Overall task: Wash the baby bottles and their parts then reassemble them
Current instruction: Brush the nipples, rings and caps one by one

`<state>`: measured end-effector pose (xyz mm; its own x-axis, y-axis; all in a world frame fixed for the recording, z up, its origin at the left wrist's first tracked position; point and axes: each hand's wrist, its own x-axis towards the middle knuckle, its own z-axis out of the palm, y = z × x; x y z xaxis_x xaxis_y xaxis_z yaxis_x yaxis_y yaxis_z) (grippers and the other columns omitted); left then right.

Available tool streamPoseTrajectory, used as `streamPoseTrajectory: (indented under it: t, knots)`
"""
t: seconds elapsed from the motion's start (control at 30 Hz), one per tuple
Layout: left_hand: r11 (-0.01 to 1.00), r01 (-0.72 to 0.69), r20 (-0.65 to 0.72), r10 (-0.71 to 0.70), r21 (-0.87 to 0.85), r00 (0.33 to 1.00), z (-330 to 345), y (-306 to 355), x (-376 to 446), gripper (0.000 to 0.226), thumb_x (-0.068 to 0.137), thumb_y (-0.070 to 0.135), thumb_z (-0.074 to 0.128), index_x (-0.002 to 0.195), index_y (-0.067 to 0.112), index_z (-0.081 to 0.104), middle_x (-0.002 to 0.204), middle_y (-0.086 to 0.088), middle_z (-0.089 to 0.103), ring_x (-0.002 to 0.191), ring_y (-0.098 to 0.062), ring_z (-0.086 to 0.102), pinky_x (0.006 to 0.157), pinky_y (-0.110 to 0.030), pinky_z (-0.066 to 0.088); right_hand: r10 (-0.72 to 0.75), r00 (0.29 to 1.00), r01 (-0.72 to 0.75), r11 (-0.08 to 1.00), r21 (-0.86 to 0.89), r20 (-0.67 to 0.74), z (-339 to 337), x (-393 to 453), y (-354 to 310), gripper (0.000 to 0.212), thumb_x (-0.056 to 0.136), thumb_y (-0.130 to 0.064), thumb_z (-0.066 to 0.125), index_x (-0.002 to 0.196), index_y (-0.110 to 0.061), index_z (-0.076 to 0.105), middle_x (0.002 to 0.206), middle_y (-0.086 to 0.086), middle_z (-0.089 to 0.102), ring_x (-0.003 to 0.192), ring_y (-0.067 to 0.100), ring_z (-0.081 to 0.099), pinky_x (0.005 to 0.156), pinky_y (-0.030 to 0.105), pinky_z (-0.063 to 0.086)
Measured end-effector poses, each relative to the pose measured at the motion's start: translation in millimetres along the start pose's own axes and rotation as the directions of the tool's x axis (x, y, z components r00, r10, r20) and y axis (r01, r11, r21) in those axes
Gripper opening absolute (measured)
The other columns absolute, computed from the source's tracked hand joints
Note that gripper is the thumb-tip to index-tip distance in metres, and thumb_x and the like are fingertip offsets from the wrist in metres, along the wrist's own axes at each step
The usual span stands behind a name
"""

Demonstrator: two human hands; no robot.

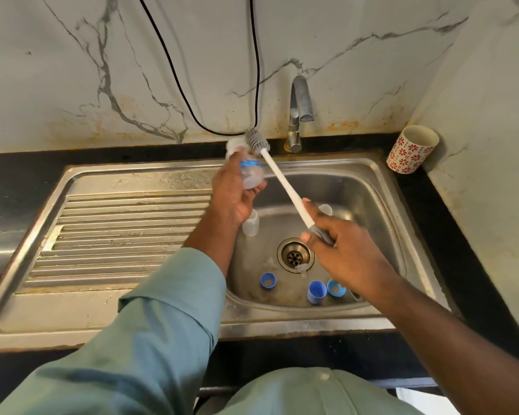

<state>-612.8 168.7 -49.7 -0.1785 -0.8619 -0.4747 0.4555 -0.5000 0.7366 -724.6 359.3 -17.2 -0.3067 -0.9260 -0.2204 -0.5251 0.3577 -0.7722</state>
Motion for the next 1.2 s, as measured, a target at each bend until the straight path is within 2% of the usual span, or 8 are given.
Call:
streamPoseTrajectory:
  t: [0.07,0.2,0.37,0.47,0.57,0.67,1.0,1.2]
  knots:
    - [0.998,-0.018,-0.076,0.013,-0.064,0.997,-0.7,9.9,5.3,0.033,0.089,0.036,0.071,0.112,0.015,0.058,0.114,-0.015,0.064,0.099,-0.025,0.066,0.071,-0.034,0.058,-0.013,0.999,0.011,0.999,0.038,0.042,3.5,-11.9,5.0,0.054,0.096,-0.032,0.057,0.142,-0.052,0.035,0.062,-0.009,0.047,0.043,-0.001,0.045,0.046,0.013,0.041]
    - [0.977,-0.080,0.047,0.072,0.199,0.996,7.7,0.6,0.0,0.048,0.082,0.040,0.077,0.117,0.014,0.058,0.112,-0.012,0.064,0.093,-0.025,0.062,0.060,-0.031,0.051,0.028,0.999,-0.025,0.992,0.124,-0.024,1.4,-0.2,6.6,0.054,0.096,-0.030,0.059,0.143,-0.047,0.038,0.071,-0.004,0.060,0.046,0.002,0.047,0.047,0.022,0.047]
    - [0.999,-0.031,-0.039,0.030,-0.040,0.999,5.1,14.5,11.2,0.046,0.084,0.042,0.075,0.117,0.013,0.060,0.115,-0.012,0.065,0.098,-0.023,0.065,0.066,-0.032,0.054,0.003,0.998,-0.013,0.988,0.156,0.060,2.1,-13.1,5.7,0.055,0.095,-0.030,0.060,0.140,-0.053,0.039,0.078,0.004,0.062,0.045,0.004,0.043,0.047,0.020,0.044]
    - [0.983,0.029,-0.003,-0.029,0.179,1.000,12.3,-5.4,0.9,0.053,0.082,0.054,0.071,0.115,0.016,0.060,0.118,-0.012,0.064,0.100,-0.023,0.061,0.070,-0.033,0.049,0.029,0.999,-0.026,0.983,0.181,-0.017,0.9,3.8,3.7,0.054,0.096,-0.028,0.059,0.141,-0.048,0.039,0.069,0.000,0.057,0.047,0.007,0.046,0.047,0.024,0.046]
    - [0.993,0.050,-0.053,-0.055,-0.105,0.997,12.1,-0.1,1.0,0.050,0.081,0.038,0.078,0.118,0.012,0.055,0.119,-0.015,0.063,0.102,-0.024,0.063,0.069,-0.034,0.056,0.019,1.000,-0.016,0.987,0.159,-0.016,-2.4,8.2,-0.3,0.054,0.096,-0.027,0.058,0.142,-0.047,0.038,0.064,-0.011,0.054,0.044,0.000,0.047,0.047,0.020,0.043]
    - [0.903,-0.024,-0.114,-0.027,-0.429,0.993,1.1,13.7,13.6,0.067,0.075,0.019,0.084,0.131,0.009,0.048,0.124,-0.019,0.061,0.107,-0.035,0.064,0.067,-0.041,0.061,0.036,0.997,-0.047,0.981,0.186,0.061,7.9,-6.5,3.3,0.052,0.096,-0.028,0.058,0.140,-0.048,0.040,0.070,0.001,0.061,0.048,0.007,0.048,0.049,0.026,0.048]
    - [0.919,-0.011,-0.117,-0.039,-0.395,0.992,13.9,2.8,2.3,0.065,0.077,0.013,0.083,0.130,0.010,0.045,0.119,-0.021,0.059,0.101,-0.035,0.066,0.075,-0.049,0.061,0.051,0.999,-0.049,0.964,0.260,-0.003,13.7,4.5,-2.4,0.050,0.097,-0.025,0.057,0.139,-0.048,0.043,0.093,0.021,0.064,0.051,0.019,0.044,0.049,0.035,0.048]
    - [0.904,-0.084,-0.212,-0.008,-0.420,0.977,12.2,4.5,0.9,0.062,0.077,0.016,0.083,0.126,0.012,0.046,0.113,-0.018,0.064,0.095,-0.032,0.068,0.069,-0.043,0.062,-0.001,0.999,-0.011,0.970,0.242,0.051,16.4,-12.7,1.5,0.050,0.097,-0.025,0.057,0.132,-0.056,0.038,0.071,0.011,0.055,0.052,0.015,0.043,0.048,0.031,0.046]
